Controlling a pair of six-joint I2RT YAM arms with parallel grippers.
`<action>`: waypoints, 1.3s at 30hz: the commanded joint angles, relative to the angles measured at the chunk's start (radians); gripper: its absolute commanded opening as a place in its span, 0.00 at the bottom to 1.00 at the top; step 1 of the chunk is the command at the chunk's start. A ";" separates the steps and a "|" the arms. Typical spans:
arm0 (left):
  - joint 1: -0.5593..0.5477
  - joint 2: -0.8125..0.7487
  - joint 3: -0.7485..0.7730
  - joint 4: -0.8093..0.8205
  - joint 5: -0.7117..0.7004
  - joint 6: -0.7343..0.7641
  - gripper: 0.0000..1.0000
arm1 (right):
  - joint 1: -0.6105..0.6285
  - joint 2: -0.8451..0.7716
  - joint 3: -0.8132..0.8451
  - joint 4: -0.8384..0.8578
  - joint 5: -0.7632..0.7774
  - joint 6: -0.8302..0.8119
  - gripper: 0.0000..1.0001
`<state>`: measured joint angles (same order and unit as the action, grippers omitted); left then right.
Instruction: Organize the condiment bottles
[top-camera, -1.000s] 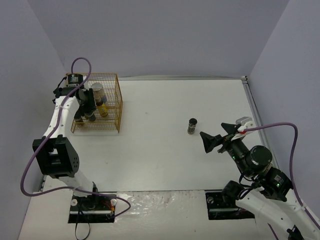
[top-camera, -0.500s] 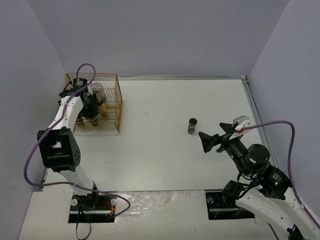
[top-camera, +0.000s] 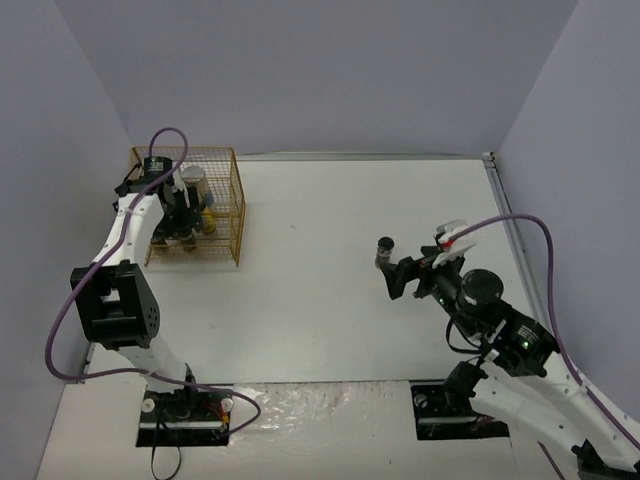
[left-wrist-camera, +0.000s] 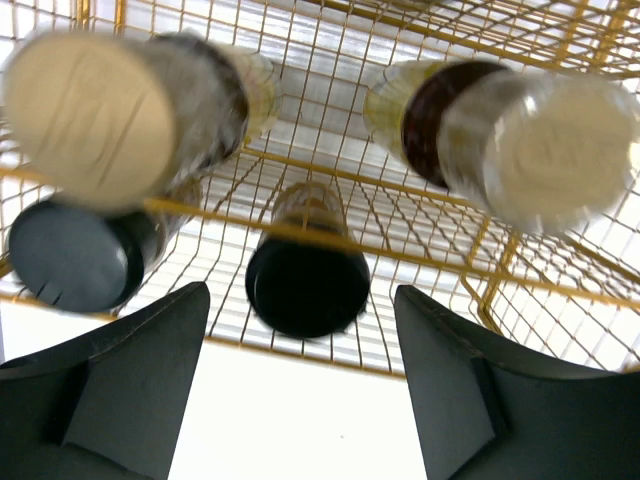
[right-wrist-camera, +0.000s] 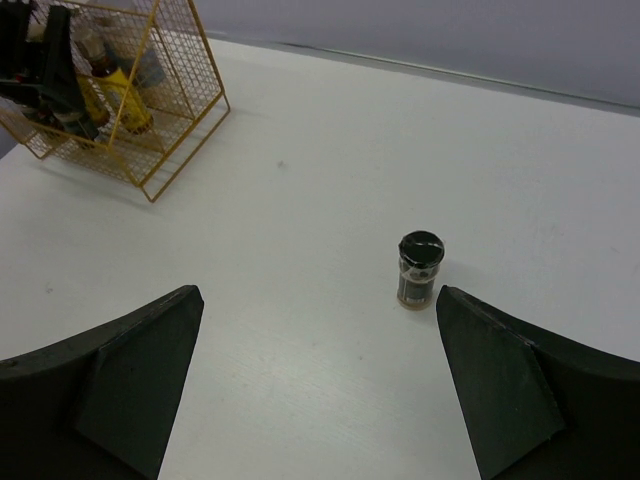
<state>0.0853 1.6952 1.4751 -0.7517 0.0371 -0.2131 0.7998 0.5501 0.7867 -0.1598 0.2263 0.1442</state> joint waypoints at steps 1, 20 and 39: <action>-0.001 -0.152 0.082 -0.064 -0.002 -0.049 0.75 | 0.000 0.165 0.048 0.046 0.067 0.076 1.00; -0.272 -0.870 -0.517 0.136 0.060 -0.042 0.97 | -0.211 0.734 0.135 0.118 0.093 0.192 0.97; -0.268 -0.897 -0.572 0.155 0.013 -0.038 0.97 | -0.313 0.971 0.096 0.355 -0.002 0.117 0.66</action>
<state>-0.1894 0.7905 0.8635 -0.6529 0.0597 -0.2651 0.5019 1.5056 0.8720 0.0887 0.2415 0.2883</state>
